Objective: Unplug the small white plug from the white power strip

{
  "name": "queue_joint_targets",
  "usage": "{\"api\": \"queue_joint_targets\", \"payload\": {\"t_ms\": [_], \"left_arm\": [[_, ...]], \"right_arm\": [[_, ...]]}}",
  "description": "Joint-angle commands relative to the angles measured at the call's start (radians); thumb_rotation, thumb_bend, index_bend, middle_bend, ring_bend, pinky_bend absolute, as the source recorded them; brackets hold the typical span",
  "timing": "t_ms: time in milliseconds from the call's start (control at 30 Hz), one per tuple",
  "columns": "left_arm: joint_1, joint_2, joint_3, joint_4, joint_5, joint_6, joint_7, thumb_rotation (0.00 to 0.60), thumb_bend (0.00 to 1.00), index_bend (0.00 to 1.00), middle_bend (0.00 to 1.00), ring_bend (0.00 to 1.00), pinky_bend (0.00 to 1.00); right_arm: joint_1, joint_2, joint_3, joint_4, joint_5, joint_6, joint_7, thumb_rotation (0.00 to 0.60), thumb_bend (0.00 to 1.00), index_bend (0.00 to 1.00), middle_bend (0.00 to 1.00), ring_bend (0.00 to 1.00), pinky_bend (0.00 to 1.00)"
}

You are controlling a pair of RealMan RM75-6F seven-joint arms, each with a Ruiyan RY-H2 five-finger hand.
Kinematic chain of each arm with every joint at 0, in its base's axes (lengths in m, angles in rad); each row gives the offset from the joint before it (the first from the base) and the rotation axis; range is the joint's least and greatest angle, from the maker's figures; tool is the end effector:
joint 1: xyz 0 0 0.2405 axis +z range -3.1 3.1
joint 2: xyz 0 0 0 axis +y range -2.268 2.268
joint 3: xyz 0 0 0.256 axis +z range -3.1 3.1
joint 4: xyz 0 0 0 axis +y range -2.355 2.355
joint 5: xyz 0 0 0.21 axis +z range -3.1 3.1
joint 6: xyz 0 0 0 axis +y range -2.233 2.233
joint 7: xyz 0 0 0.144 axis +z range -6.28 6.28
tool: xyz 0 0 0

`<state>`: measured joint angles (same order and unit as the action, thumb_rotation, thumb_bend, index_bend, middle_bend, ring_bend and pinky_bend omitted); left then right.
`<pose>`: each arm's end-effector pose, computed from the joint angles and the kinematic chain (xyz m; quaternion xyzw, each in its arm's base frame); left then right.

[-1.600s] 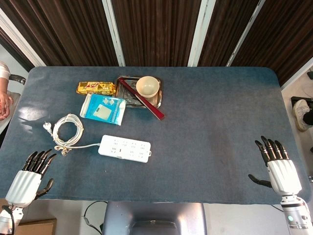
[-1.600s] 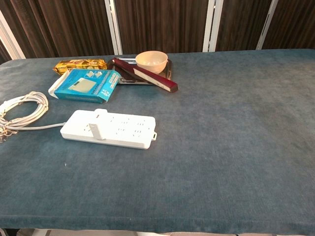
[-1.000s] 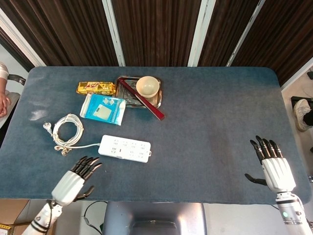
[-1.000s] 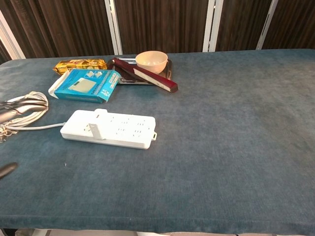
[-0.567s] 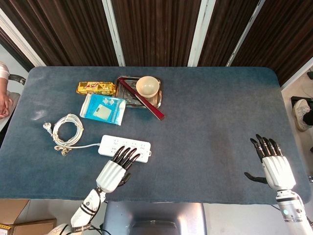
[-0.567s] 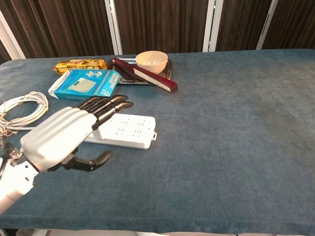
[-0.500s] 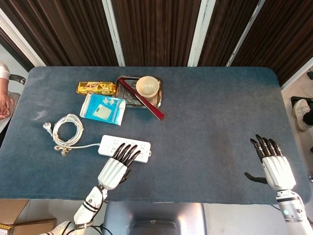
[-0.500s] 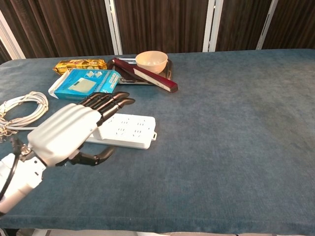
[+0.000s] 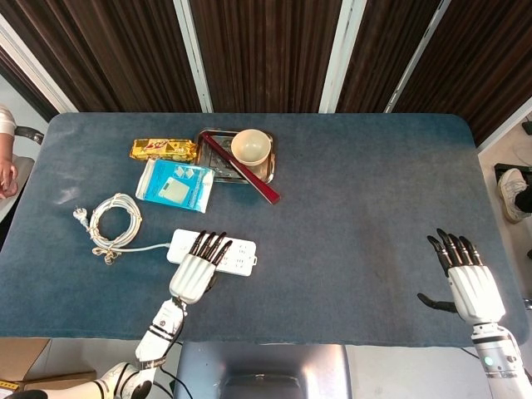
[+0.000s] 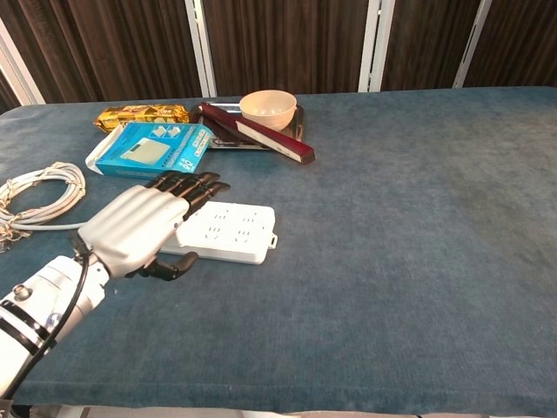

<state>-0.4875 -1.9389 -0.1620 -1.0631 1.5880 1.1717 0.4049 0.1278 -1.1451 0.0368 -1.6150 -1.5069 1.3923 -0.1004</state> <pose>-0.1705 0.2812 -0.0925 -0.7494 -0.2460 -0.3999 0.4669 -0.3053 -0.1905 0.1358 0.6400 -0.3802 0.3510 0.5680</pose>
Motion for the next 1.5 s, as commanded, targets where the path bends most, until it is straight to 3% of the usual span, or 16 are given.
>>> {"api": "queue_joint_targets", "payload": {"t_ms": [33, 200, 367, 667, 967, 1133, 1333, 1500], "left_arm": [[-0.008, -0.004, 0.003, 0.017, -0.017, -0.006, 0.011, 0.6, 0.4, 0.0, 0.0, 0.0, 0.06], [-0.014, -0.013, 0.007, 0.034, -0.032, 0.009, 0.005, 0.6, 0.4, 0.01, 0.01, 0.0, 0.11], [-0.023, -0.024, 0.012, 0.061, -0.04, 0.025, 0.001, 0.6, 0.39, 0.13, 0.13, 0.09, 0.18], [-0.032, -0.028, 0.021, 0.082, -0.053, 0.044, -0.007, 0.6, 0.43, 0.24, 0.24, 0.2, 0.29], [-0.035, -0.002, 0.028, 0.032, -0.079, 0.036, 0.016, 0.6, 0.47, 0.26, 0.25, 0.21, 0.3], [-0.038, 0.0, 0.03, 0.031, -0.089, 0.04, 0.023, 0.6, 0.53, 0.3, 0.3, 0.25, 0.4], [-0.043, -0.001, 0.036, 0.029, -0.08, 0.061, 0.0, 0.6, 0.6, 0.41, 0.42, 0.37, 0.56], [-0.047, -0.009, 0.042, 0.039, -0.066, 0.086, -0.026, 0.6, 0.63, 0.45, 0.46, 0.41, 0.61]], "right_arm": [[0.0, 0.002, -0.002, -0.001, -0.003, 0.001, 0.003, 0.6, 0.16, 0.0, 0.0, 0.0, 0.0], [-0.002, 0.006, -0.003, -0.001, -0.006, 0.005, 0.006, 0.6, 0.16, 0.0, 0.0, 0.0, 0.0], [-0.002, 0.011, -0.007, -0.003, -0.009, 0.003, 0.012, 0.6, 0.16, 0.0, 0.0, 0.0, 0.0], [-0.001, 0.011, -0.009, -0.003, -0.008, -0.001, 0.007, 0.6, 0.16, 0.0, 0.0, 0.0, 0.0], [0.001, 0.01, -0.013, -0.007, -0.009, -0.006, -0.002, 0.6, 0.16, 0.0, 0.0, 0.0, 0.0], [0.001, 0.008, -0.017, -0.007, -0.017, -0.006, -0.009, 0.6, 0.16, 0.0, 0.0, 0.0, 0.0], [0.04, -0.021, -0.036, 0.025, -0.1, -0.031, -0.02, 0.6, 0.16, 0.0, 0.0, 0.0, 0.0], [0.131, -0.08, -0.045, 0.06, -0.228, -0.093, -0.083, 0.6, 0.17, 0.0, 0.0, 0.0, 0.0]]}}
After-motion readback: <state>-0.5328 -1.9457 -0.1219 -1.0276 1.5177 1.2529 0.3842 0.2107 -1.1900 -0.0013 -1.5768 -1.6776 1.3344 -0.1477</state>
